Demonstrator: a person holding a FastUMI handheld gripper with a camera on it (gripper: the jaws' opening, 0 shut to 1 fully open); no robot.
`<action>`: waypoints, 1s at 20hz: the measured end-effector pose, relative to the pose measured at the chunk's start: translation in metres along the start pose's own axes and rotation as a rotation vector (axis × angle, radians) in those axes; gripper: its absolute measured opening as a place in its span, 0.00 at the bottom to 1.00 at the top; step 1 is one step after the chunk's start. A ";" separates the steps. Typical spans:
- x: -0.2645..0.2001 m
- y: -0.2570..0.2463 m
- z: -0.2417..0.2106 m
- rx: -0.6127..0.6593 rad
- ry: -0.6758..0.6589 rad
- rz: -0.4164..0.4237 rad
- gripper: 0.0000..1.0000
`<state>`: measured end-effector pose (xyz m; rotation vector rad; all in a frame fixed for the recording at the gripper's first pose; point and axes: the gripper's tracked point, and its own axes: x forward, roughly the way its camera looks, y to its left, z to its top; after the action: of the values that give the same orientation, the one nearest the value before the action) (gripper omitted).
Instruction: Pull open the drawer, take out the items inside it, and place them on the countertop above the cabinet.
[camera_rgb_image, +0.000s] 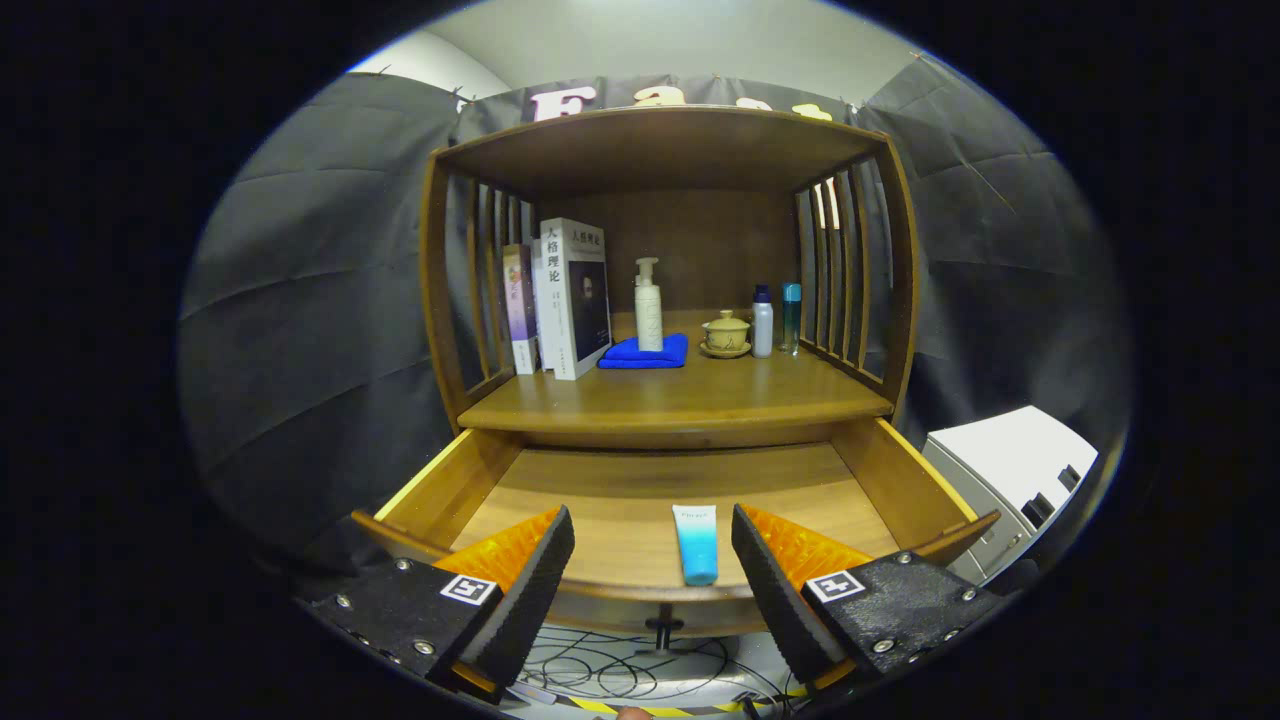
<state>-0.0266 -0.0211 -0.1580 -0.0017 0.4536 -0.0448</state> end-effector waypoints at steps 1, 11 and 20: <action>0.009 -0.002 0.004 0.005 0.024 -0.013 0.96; 0.085 -0.018 -0.034 -0.044 0.404 -0.123 0.97; 0.112 -0.026 -0.105 -0.110 0.735 -0.113 0.97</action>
<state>0.0267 -0.0510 -0.3013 -0.1220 1.1904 -0.1328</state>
